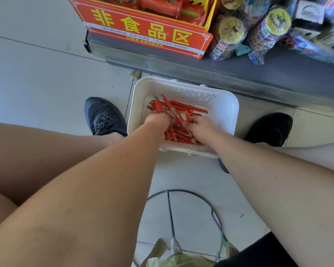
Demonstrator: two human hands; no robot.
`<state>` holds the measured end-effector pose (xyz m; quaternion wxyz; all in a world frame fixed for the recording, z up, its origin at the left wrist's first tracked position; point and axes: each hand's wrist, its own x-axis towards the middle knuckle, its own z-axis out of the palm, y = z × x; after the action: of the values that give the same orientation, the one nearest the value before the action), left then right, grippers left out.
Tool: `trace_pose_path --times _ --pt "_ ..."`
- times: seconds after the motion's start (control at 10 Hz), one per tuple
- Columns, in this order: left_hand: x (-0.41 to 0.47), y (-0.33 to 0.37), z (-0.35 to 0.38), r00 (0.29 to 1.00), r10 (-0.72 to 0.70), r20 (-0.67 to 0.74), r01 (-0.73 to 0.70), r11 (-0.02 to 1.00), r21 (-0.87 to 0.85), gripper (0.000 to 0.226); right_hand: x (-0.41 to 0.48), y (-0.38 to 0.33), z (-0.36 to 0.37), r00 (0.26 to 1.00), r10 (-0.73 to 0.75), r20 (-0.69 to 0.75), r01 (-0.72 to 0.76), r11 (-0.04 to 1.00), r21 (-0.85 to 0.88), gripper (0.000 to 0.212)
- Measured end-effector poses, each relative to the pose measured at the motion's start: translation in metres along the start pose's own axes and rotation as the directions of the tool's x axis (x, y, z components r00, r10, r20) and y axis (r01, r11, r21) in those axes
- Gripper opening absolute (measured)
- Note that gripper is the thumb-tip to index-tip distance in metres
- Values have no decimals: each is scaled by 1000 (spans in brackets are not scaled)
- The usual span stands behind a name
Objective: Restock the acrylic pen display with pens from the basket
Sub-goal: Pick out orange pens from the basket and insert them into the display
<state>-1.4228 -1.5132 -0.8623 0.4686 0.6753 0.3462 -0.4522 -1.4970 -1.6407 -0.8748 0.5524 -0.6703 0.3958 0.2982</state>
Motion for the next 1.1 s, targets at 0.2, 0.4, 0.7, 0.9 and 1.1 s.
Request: trace_pose_path --times 0.2,0.4,0.7,0.9,1.1 --pt "2 -1 0 997 46 69 -27 967 -253 21 -5 -7 5 998 -69 12 69 998 13 5" --pt "7 -5 2 993 82 83 -55 957 -286 14 0 -17 3 999 -36 16 36 998 51 19" --pt "-5 3 -1 997 39 60 -25 973 -231 16 2 -25 -1 995 -22 -98 21 1000 -6 8" --pt "-22 12 -6 987 51 153 -4 955 -295 23 -10 -40 2 988 -116 -99 111 993 -48 11" --pt "-48 18 -13 982 79 174 -43 979 -200 20 -36 -65 -2 943 -288 -170 294 956 14 11"
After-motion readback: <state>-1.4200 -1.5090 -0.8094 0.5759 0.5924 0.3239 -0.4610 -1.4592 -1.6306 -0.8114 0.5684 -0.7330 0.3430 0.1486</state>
